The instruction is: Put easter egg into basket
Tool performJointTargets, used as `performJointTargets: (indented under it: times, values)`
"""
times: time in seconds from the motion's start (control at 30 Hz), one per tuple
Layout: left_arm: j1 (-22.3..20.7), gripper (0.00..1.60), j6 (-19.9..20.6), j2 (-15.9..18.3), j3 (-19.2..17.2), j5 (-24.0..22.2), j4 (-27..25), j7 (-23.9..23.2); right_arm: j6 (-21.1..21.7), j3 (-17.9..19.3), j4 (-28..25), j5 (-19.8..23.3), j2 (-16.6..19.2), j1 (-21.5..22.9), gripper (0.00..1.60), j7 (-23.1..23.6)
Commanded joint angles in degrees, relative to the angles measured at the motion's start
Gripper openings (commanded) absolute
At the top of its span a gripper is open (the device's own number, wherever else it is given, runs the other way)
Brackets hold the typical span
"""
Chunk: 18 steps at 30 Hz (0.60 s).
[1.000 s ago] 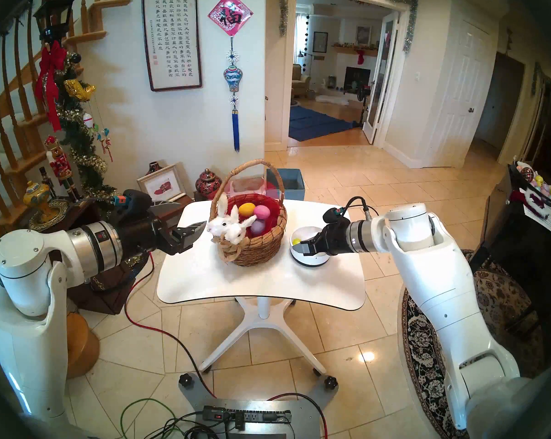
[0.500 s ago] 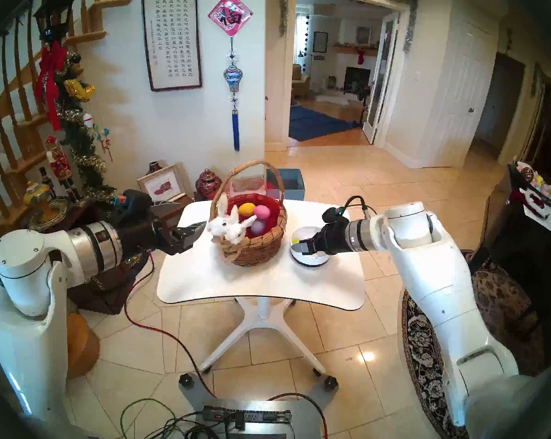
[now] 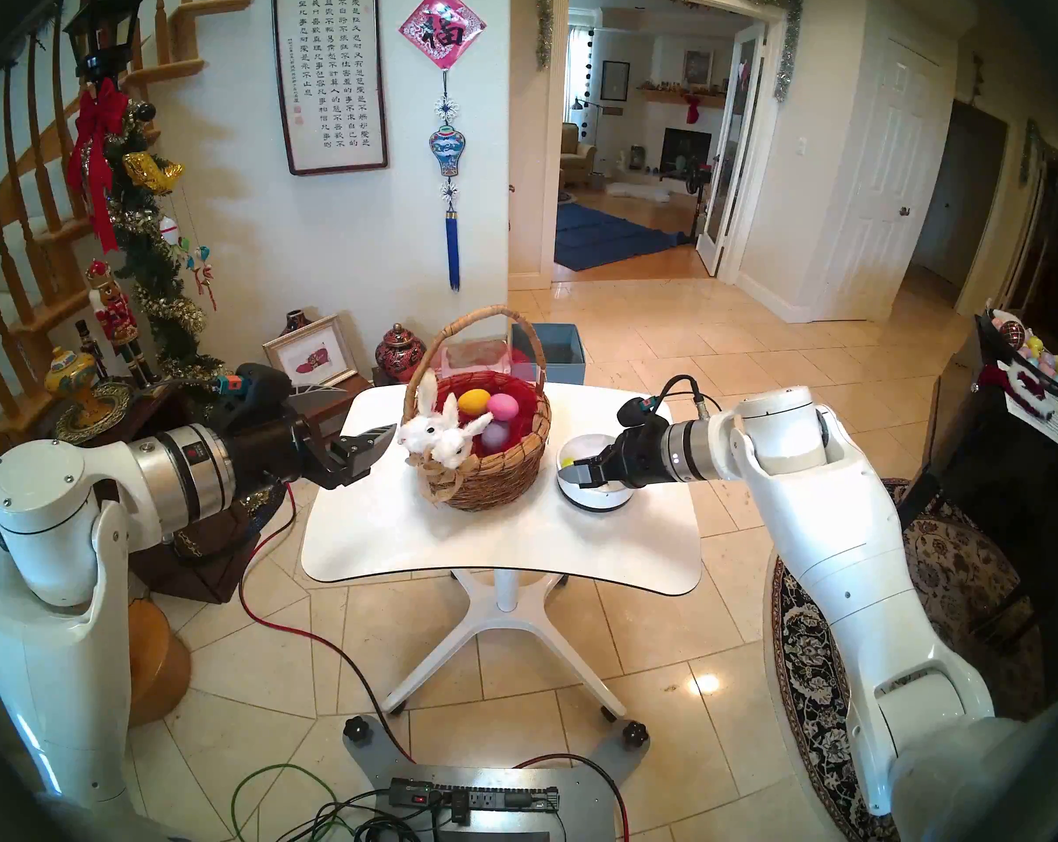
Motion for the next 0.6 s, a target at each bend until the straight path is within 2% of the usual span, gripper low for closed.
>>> performJointTargets:
  times: [0.0, 0.57]
  values:
    - [-0.47, 1.60, 0.10, 0.03, 0.10, -0.04, -0.27, 0.00, -0.77, -0.07, 0.92, -0.37, -0.22, 1.28, 1.52, -0.22]
    - [-0.53, 1.60, 0.09, -0.19, 0.06, 0.28, -0.27, -0.29, -2.32, 0.46, 3.12, -0.83, -2.09, 2.28, 1.44, -0.18]
